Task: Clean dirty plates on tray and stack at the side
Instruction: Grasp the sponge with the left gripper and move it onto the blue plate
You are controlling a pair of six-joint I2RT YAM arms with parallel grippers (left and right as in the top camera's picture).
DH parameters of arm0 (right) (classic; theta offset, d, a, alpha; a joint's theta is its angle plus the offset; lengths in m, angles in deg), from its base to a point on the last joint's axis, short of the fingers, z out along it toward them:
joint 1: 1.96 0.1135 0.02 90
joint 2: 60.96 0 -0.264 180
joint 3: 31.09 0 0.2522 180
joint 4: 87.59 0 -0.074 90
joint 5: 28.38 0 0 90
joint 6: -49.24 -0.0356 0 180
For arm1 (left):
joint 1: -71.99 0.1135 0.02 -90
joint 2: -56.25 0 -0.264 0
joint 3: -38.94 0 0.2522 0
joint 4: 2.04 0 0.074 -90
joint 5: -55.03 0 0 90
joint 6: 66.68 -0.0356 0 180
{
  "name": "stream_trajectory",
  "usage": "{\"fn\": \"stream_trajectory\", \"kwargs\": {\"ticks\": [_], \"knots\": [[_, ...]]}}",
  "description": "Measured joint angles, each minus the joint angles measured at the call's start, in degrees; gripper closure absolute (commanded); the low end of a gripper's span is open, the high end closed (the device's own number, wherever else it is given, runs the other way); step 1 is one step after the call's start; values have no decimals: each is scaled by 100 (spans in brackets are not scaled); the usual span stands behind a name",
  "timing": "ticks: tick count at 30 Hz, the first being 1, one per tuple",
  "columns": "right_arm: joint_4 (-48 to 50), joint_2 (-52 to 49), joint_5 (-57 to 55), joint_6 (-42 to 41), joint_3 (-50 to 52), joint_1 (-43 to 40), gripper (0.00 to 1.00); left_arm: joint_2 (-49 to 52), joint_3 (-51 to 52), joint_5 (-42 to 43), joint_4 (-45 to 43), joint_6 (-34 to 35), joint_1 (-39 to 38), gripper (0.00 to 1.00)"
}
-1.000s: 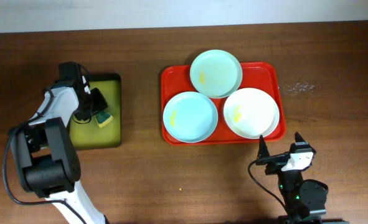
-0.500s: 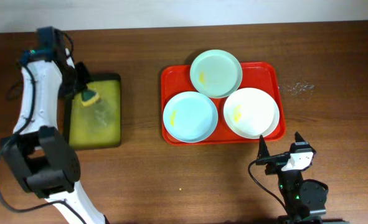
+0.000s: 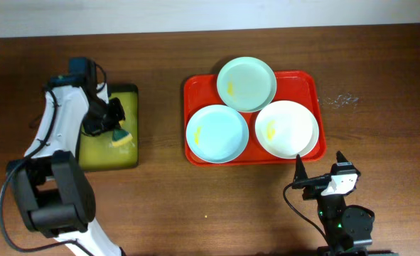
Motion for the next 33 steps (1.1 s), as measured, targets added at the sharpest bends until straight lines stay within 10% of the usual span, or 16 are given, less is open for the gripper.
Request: {"fn": "stream_trajectory", "kwargs": {"ticks": [5, 14, 17, 23, 26, 28, 31, 33], "knots": [[0, -4, 0, 2, 0, 0, 1, -1338, -1023, 479, 452, 0, -911, 100], [2, -9, 0, 2, 0, 0, 1, 376, 796, 269, -2691, 765, -3818, 100], [2, -9, 0, 2, 0, 0, 1, 824, 798, -275, -3010, 1106, -3982, 57], [734, -15, 76, -98, 11, 0, 1, 758, -404, -236, -1729, 1029, -3832, 20], [3167, -52, 769, -1016, -149, 0, 1, -9, -1010, -223, -905, 977, -3189, 1], [1810, -177, 782, -1272, -1132, 0, 1, -417, -1073, -319, -544, 977, -2745, 1], [-3405, -2975, 748, -1202, -5283, 2, 1, -442, -1080, -483, -114, 951, -2225, 1], [-4621, -5154, 1453, -1198, -7582, 7, 59, -433, -1064, -503, -7, 951, -2142, 0]]}}
